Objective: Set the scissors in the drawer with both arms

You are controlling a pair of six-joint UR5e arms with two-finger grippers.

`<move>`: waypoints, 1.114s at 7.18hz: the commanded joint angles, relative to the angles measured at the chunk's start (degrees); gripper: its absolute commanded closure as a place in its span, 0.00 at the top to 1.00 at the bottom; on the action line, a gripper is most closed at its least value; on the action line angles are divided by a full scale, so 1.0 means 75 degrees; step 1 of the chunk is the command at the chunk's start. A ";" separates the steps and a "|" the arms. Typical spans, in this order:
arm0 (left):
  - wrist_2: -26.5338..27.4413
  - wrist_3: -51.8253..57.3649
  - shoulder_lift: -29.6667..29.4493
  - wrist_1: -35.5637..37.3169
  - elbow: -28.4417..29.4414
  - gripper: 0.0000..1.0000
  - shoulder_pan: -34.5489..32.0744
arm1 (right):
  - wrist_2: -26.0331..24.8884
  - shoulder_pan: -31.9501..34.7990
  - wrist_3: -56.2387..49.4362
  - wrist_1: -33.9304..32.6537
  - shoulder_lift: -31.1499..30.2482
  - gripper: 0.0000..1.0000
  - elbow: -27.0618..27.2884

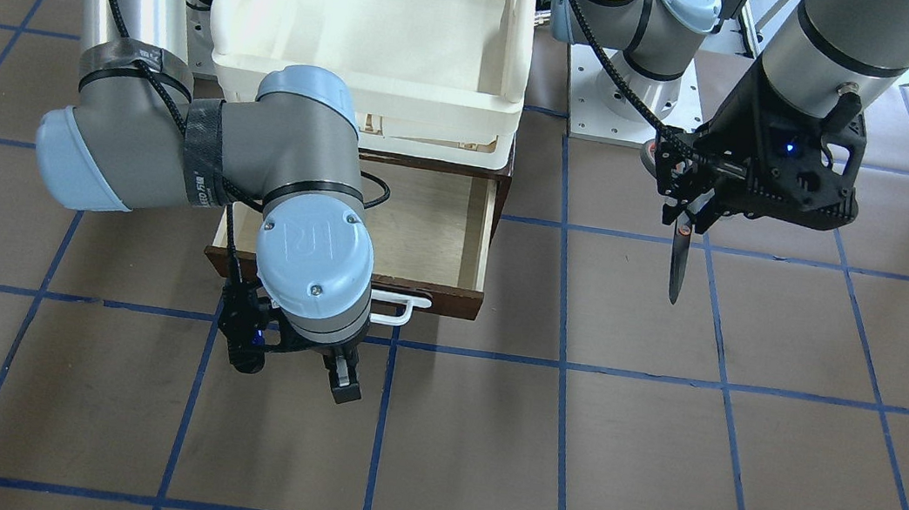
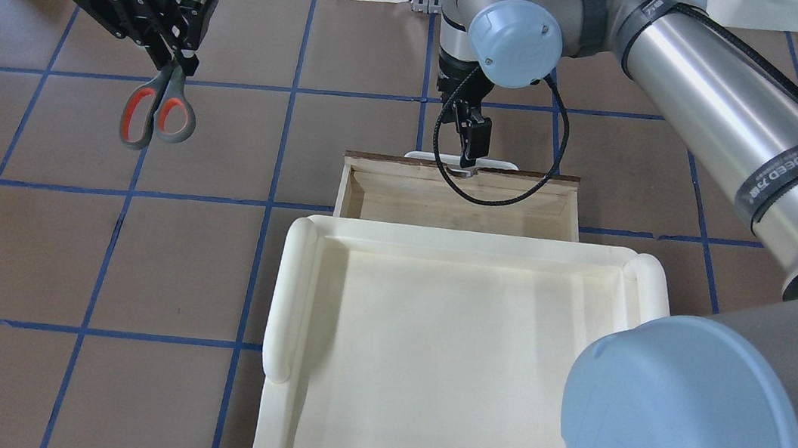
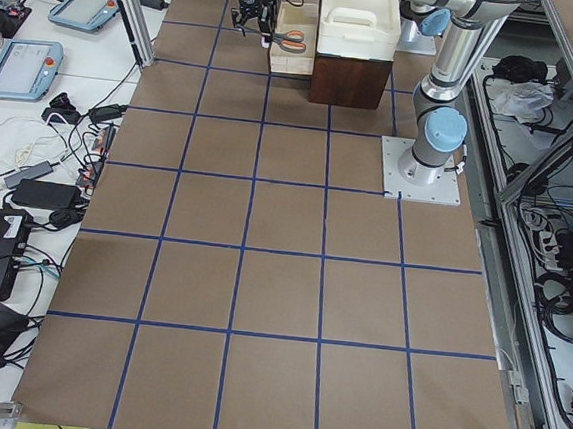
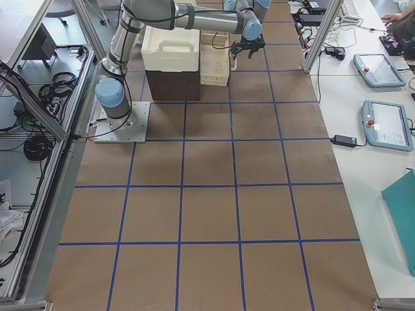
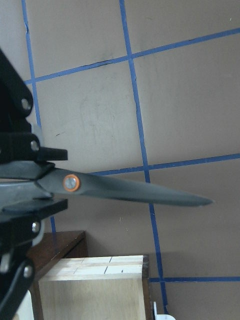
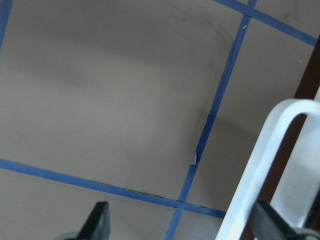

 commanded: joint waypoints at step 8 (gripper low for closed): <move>0.0007 0.0000 0.0016 0.0008 -0.0001 0.12 0.0000 | -0.0035 0.0000 -0.0156 -0.0136 0.0336 1.00 -0.0386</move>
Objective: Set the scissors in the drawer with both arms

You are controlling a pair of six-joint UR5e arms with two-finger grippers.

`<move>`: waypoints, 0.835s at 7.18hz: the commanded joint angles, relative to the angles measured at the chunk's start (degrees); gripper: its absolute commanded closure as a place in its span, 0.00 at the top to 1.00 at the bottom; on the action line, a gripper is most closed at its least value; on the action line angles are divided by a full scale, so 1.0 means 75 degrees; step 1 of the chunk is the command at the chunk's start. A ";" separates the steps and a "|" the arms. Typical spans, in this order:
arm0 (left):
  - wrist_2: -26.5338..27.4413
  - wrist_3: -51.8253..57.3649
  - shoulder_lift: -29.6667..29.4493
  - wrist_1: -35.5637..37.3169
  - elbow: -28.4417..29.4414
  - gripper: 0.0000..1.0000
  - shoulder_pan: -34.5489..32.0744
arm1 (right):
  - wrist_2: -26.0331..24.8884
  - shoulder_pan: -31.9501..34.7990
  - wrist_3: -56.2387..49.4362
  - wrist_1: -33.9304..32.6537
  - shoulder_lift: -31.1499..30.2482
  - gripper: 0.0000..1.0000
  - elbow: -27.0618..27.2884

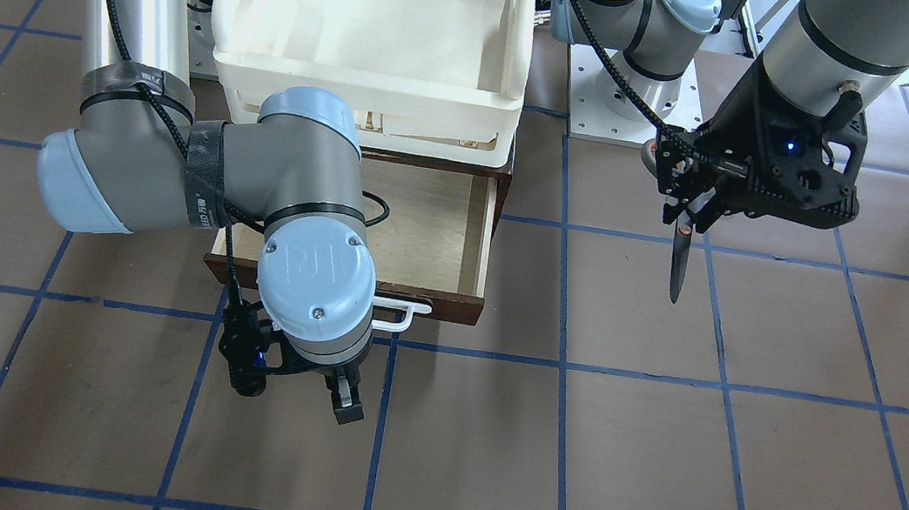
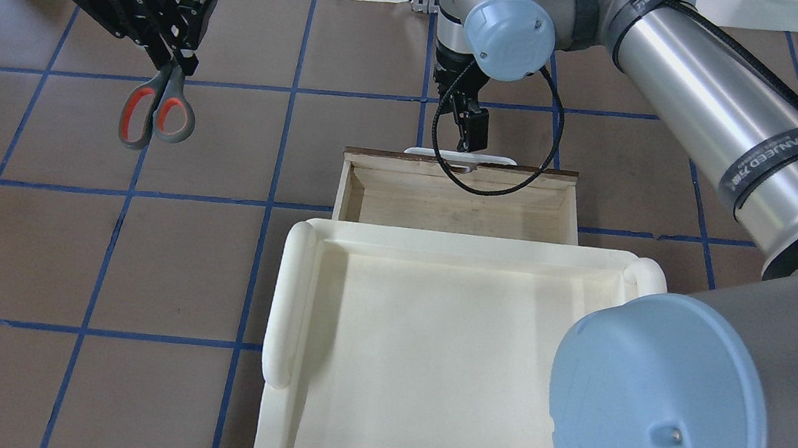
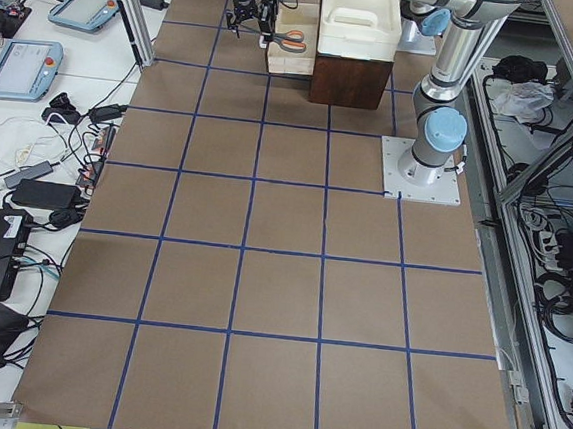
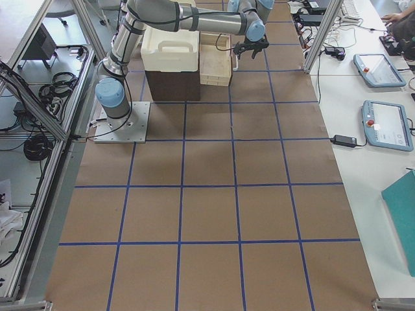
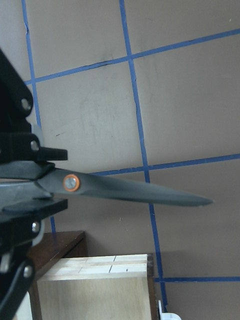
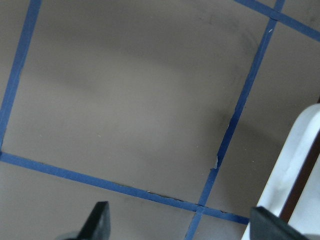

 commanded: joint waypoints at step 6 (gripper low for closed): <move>0.0000 0.0000 0.0001 -0.0008 0.0000 0.12 0.0000 | -0.0526 -0.0759 -0.4092 0.0189 -0.1280 1.00 -0.0066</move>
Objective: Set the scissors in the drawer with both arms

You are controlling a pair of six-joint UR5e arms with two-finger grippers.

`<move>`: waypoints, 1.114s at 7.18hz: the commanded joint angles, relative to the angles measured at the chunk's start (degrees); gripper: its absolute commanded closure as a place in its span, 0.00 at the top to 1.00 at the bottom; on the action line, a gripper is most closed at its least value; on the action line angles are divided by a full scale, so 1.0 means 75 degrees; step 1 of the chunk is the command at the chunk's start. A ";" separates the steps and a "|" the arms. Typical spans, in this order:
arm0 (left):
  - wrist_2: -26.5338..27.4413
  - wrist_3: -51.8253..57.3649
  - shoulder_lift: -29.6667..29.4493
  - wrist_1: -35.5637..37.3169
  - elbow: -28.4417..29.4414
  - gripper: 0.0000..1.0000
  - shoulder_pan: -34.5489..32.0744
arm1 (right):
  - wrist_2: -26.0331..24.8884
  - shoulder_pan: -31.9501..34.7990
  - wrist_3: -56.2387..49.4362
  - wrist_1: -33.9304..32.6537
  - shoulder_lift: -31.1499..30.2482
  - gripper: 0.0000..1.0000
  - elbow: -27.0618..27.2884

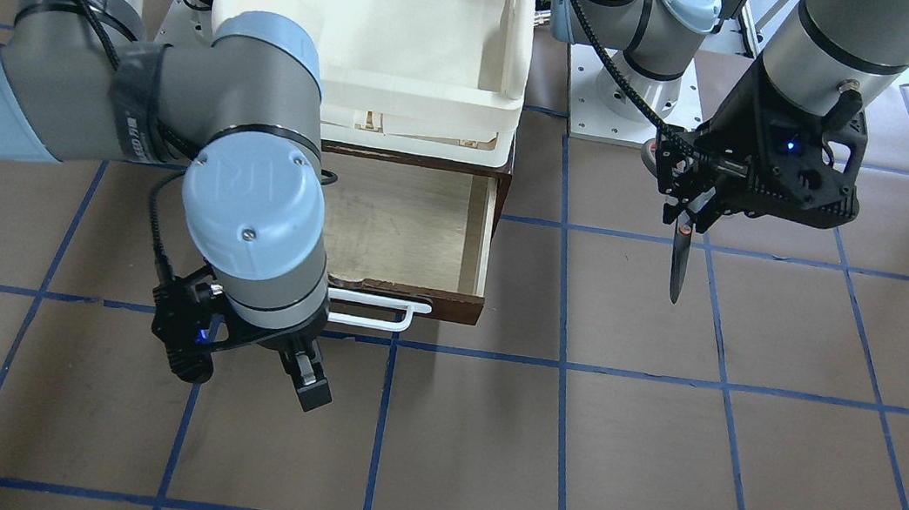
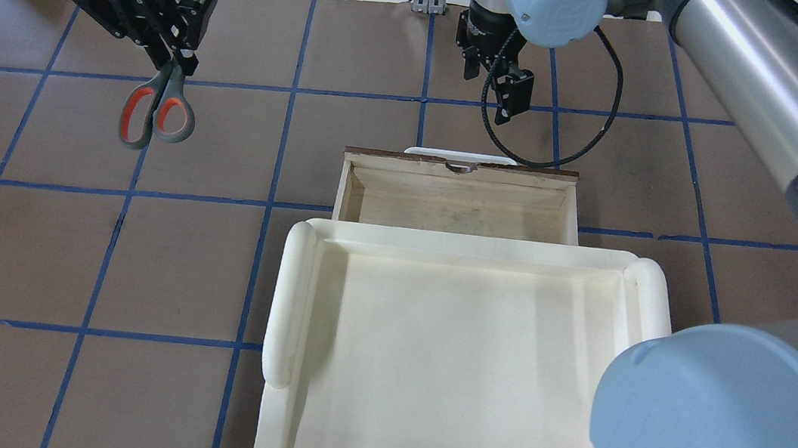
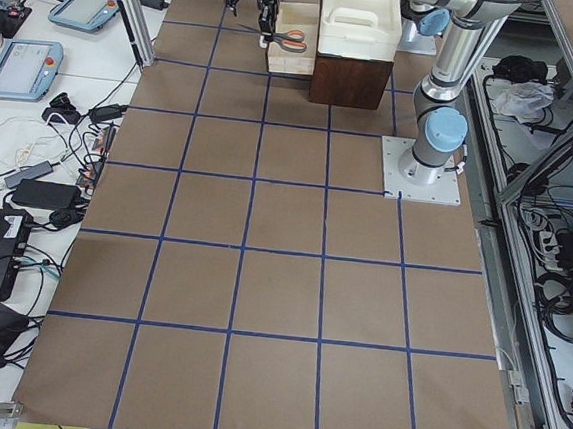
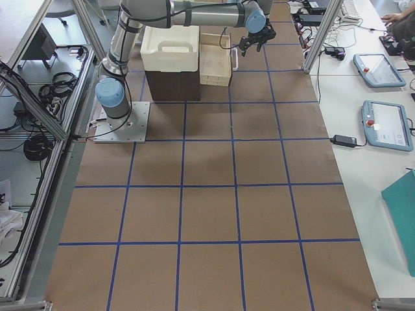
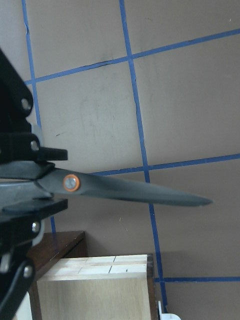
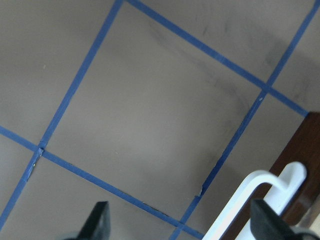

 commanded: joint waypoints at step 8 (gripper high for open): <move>0.0269 0.7626 -0.0116 0.0008 -0.0223 0.12 -0.0199 | -0.0207 -0.1155 -0.8184 -0.0043 -0.2489 1.00 0.1562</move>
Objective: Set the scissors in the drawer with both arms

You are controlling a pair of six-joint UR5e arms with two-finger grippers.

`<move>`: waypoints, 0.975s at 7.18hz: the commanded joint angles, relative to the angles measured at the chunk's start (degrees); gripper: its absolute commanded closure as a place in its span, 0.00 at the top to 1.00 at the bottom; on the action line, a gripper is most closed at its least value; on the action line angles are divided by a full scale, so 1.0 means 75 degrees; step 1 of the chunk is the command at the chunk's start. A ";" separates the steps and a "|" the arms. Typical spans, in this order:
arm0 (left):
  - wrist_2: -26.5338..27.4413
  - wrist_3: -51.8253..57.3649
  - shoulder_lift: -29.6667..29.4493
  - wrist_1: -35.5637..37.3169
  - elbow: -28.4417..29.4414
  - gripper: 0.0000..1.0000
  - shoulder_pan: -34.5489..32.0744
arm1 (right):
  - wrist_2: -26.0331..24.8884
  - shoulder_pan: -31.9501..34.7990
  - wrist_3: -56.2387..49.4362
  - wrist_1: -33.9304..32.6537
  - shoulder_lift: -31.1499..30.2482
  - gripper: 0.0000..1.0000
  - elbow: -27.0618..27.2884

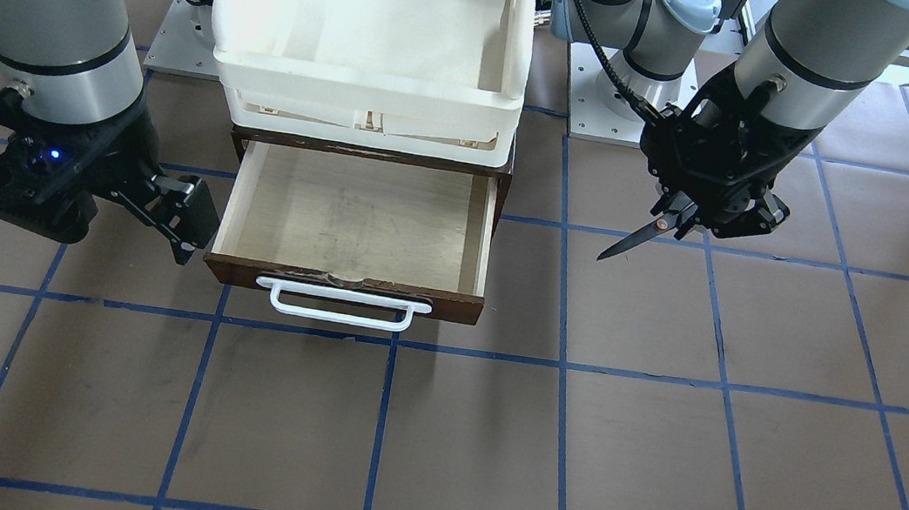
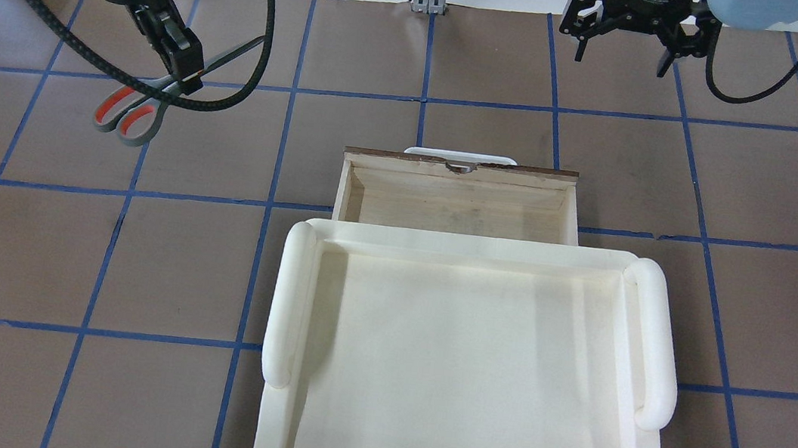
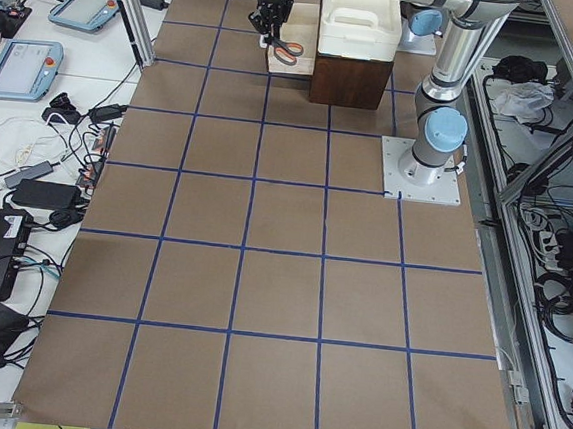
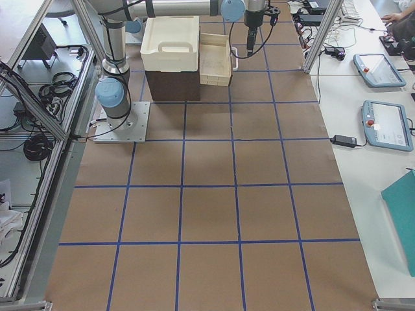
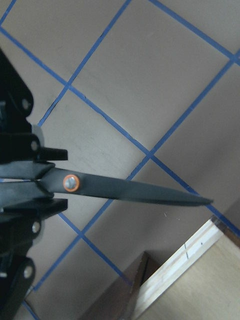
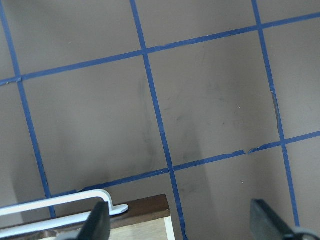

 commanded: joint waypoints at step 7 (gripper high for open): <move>-0.0073 0.2195 -0.1076 0.1021 0.0122 0.08 -0.2692 | 0.0747 -0.0065 -0.0811 0.0358 -0.0642 1.00 0.0419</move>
